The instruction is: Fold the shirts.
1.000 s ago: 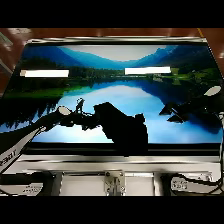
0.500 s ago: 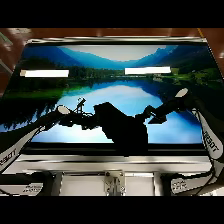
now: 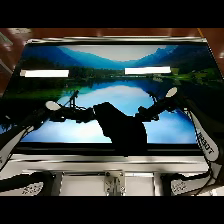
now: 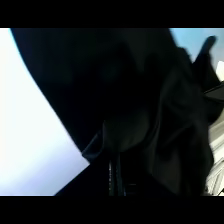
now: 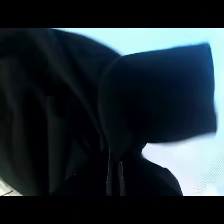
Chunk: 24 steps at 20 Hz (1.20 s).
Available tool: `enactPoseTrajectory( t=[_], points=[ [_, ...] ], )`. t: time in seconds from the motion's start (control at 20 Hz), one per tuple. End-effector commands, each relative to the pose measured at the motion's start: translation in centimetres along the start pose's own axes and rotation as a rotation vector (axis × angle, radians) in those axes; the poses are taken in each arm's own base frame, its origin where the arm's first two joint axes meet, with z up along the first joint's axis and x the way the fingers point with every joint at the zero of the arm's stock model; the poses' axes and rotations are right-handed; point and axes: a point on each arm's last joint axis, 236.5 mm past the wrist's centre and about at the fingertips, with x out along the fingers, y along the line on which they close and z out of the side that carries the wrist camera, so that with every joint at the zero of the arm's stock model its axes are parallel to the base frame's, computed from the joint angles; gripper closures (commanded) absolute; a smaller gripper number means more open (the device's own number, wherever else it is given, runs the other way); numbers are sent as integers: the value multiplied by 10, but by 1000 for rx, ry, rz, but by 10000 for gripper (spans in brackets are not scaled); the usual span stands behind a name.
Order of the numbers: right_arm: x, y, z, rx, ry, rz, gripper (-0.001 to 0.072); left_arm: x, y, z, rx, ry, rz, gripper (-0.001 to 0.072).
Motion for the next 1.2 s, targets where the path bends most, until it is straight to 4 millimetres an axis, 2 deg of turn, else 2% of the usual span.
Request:
enactPoseTrajectory(
  t=[0.0, 0.1, 0.2, 0.25, 0.35, 0.4, 0.45, 0.5, 0.6, 0.7, 0.8, 0.9, 1.0, 1.15],
  points=[
    [-67, 30, 19, -120, -159, -2, 643, -80, -40, 47, 195, -208, 3, 671],
    [-149, 63, 40, -256, -398, -40, 643, -170, -97, 82, 338, -450, -28, 670],
    [-254, 108, 43, -400, -704, -108, 643, -280, -169, 96, 540, -750, -47, 670],
    [-303, 132, 37, -451, -862, -137, 643, -339, -207, 92, 636, -917, -50, 670],
    [-398, 187, 6, -557, -1194, -190, 643, -438, -268, 64, 764, -1196, -60, 669],
    [-439, 216, -20, -609, -1353, -204, 643, -472, -290, 46, 809, -1291, -65, 669],
    [-472, 240, -44, -648, -1488, -207, 643, -498, -308, 27, 851, -1363, -67, 669],
    [-502, 260, -71, -682, -1617, -206, 643, -514, -320, 11, 882, -1408, -68, 669],
    [-542, 285, -115, -723, -1802, -211, 643, -534, -331, -9, 926, -1471, -35, 669],
    [-564, 289, -140, -741, -1902, -290, 643, -538, -318, -8, 961, -1486, 103, 669],
    [-569, 276, -141, -727, -1907, -409, 643, -534, -296, 4, 914, -1452, 205, 669],
    [-564, 260, -132, -684, -1858, -470, 643, -529, -277, 15, 876, -1413, 284, 670],
    [-557, 254, -127, -675, -1817, -483, 643, -534, -275, 17, 879, -1431, 310, 669],
    [-546, 250, -124, -672, -1766, -485, 642, -560, -280, 16, 896, -1544, 358, 670]
  ],
)
